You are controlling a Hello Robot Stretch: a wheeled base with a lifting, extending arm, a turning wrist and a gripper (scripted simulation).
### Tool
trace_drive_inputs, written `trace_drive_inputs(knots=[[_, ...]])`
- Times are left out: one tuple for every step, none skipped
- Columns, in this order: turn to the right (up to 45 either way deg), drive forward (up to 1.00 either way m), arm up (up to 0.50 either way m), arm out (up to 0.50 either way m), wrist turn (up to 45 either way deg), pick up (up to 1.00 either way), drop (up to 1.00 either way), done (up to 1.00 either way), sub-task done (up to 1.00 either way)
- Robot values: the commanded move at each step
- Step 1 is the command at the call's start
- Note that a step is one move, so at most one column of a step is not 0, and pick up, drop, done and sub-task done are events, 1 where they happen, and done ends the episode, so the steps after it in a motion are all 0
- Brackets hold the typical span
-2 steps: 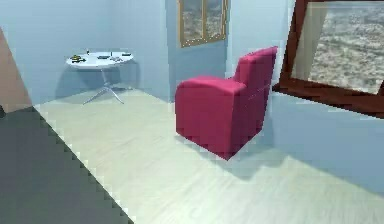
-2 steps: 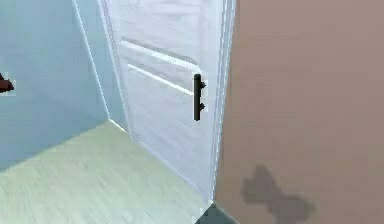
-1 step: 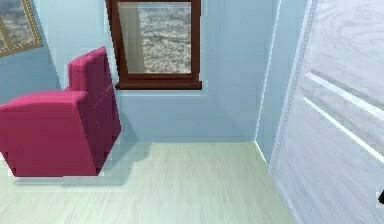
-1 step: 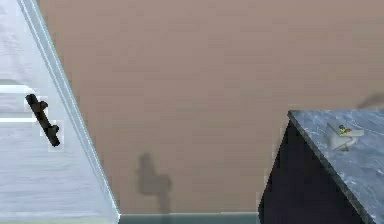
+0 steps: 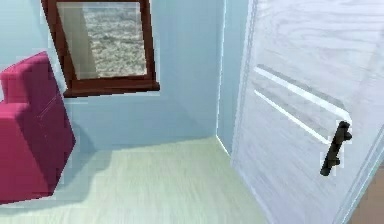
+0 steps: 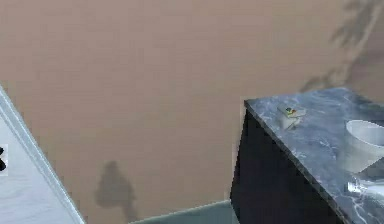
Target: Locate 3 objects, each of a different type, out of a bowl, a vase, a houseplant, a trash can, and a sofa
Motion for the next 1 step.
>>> trace_drive_inputs(knots=[[0.0,0.05,0.0,0.0,0.0,0.0,0.0,0.0,0.0]])
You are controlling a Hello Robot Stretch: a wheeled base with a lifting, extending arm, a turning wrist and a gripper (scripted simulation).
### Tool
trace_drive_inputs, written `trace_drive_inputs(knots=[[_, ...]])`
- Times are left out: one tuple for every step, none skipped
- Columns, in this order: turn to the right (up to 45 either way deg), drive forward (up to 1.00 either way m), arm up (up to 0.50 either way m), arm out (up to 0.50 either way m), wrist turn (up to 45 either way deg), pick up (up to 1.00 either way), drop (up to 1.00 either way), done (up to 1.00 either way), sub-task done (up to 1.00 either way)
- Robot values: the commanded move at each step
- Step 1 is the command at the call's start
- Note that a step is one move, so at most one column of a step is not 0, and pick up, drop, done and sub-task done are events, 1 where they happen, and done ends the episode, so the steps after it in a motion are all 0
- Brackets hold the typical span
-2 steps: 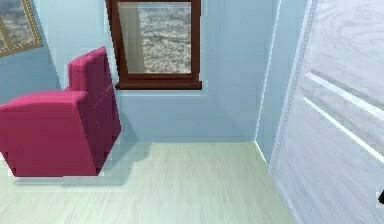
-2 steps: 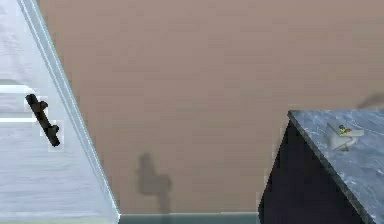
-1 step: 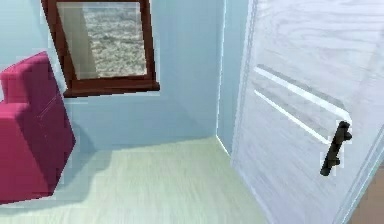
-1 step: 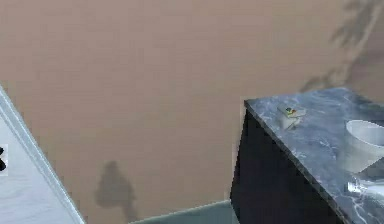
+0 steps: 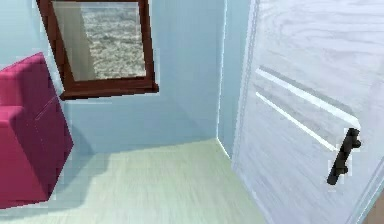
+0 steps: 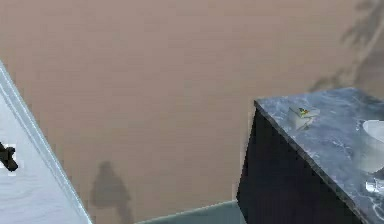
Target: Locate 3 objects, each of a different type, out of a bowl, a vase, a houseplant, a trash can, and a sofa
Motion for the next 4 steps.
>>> trace_drive_inputs(knots=[[-45.0,0.0,0.0,0.0,0.0,0.0,0.0,0.0,0.0],[-45.0,0.0,0.0,0.0,0.0,0.0,0.0,0.0,0.0],[-45.0,0.0,0.0,0.0,0.0,0.0,0.0,0.0,0.0],[-30.0,0.0,0.0,0.0,0.0,0.0,0.0,0.0,0.0]])
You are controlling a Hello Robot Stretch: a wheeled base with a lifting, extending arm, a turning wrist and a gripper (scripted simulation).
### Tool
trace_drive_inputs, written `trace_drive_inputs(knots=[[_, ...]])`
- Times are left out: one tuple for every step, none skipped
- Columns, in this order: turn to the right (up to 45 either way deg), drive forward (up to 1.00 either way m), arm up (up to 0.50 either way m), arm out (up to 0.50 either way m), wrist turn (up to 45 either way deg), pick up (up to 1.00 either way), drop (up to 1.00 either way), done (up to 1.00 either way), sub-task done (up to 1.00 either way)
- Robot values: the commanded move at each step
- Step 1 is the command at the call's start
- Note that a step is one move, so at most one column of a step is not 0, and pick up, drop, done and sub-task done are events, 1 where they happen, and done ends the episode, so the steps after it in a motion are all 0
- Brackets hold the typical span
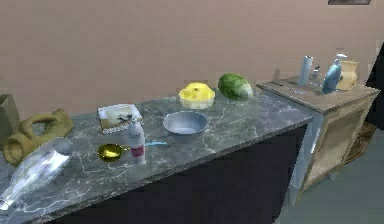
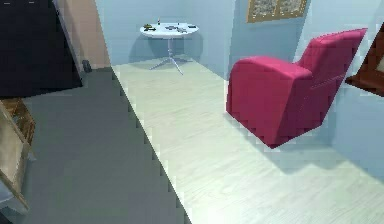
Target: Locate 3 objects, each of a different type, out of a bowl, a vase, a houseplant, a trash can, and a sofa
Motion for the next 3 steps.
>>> trace_drive_inputs(knots=[[0.0,0.0,0.0,0.0,0.0,0.0,0.0,0.0,1.0],[-45.0,0.0,0.0,0.0,0.0,0.0,0.0,0.0,0.0],[0.0,0.0,0.0,0.0,0.0,0.0,0.0,0.0,1.0]])
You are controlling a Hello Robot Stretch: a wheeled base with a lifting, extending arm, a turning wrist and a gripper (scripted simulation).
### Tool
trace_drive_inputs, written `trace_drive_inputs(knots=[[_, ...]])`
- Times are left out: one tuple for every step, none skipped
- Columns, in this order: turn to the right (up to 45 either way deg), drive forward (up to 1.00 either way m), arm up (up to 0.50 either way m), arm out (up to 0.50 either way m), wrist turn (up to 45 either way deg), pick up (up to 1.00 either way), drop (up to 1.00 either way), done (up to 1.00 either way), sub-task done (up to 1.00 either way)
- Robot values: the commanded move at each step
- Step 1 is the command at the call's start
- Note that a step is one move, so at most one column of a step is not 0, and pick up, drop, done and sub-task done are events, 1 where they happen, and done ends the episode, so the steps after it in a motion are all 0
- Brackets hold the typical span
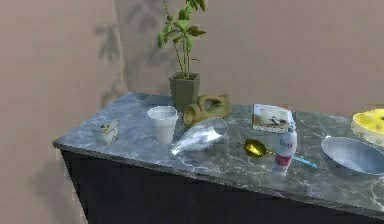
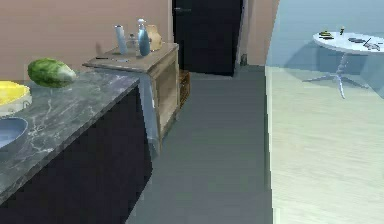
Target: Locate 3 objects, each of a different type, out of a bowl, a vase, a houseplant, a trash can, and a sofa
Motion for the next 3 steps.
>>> trace_drive_inputs(knots=[[-45.0,0.0,0.0,0.0,0.0,0.0,0.0,0.0,0.0],[-45.0,0.0,0.0,0.0,0.0,0.0,0.0,0.0,0.0],[-45.0,0.0,0.0,0.0,0.0,0.0,0.0,0.0,0.0]])
